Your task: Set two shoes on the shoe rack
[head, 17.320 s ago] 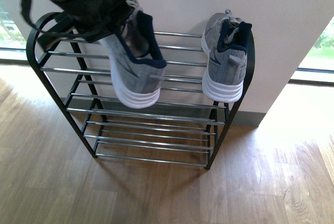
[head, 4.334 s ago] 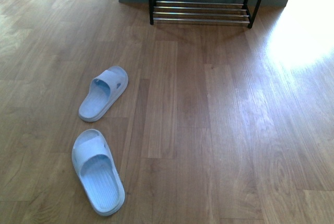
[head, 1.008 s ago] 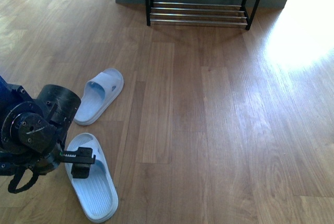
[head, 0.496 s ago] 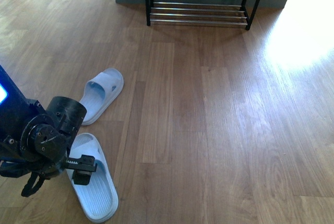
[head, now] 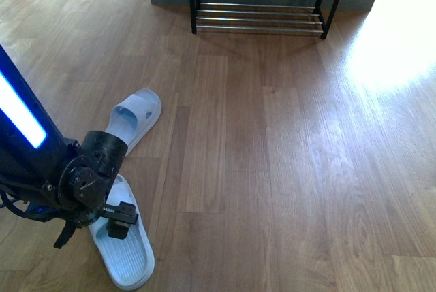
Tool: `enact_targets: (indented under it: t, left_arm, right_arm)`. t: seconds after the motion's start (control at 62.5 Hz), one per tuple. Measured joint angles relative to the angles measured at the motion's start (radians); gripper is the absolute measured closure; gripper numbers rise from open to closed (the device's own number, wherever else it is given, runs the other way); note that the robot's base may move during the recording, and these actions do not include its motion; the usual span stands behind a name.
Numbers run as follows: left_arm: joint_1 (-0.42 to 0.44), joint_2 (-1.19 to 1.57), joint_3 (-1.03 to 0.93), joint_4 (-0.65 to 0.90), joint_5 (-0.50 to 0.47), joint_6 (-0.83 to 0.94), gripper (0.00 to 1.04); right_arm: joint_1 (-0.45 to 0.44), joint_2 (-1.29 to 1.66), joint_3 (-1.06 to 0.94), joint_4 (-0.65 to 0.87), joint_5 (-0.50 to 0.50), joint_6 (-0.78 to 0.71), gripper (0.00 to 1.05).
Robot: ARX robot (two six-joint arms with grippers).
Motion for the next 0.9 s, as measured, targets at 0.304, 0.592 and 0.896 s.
enact_targets:
  t: [0.304,0.592,0.896]
  left_arm:
    - [-0.033,0.035,0.034,0.001,0.053,0.014,0.09]
    - [-0.015,0.050,0.042,0.036,0.003,0.068,0.09]
    - [-0.007,0.090,0.046,0.033,-0.039,0.092,0.32]
  right_arm:
    - [0.000,0.000,0.000,0.000,0.000,0.000,0.09]
    - [0.000,0.000,0.000,0.000,0.000,0.000,0.09]
    - [0.000,0.000,0.000,0.000,0.000,0.000,0.09]
